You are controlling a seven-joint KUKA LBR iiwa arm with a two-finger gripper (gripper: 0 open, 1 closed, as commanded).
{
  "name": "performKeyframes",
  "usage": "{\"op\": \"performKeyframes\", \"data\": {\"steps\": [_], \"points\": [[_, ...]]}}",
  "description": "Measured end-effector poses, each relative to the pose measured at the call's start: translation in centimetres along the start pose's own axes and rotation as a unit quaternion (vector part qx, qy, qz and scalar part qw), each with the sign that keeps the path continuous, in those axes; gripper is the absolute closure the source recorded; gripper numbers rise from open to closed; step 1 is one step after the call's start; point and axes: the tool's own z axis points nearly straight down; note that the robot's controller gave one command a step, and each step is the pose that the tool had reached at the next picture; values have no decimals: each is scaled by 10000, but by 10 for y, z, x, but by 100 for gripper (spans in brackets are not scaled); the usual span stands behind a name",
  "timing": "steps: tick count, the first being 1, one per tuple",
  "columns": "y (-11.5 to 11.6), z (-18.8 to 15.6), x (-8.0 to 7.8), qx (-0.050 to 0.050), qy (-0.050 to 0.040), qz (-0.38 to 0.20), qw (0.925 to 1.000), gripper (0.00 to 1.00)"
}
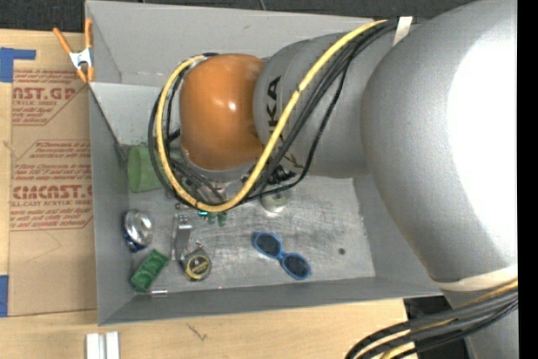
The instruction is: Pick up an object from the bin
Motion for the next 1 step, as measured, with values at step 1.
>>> {"op": "performKeyframes", "data": {"steps": [1], "points": [[-31,52,34,6,-8,-944,9955,0]]}}
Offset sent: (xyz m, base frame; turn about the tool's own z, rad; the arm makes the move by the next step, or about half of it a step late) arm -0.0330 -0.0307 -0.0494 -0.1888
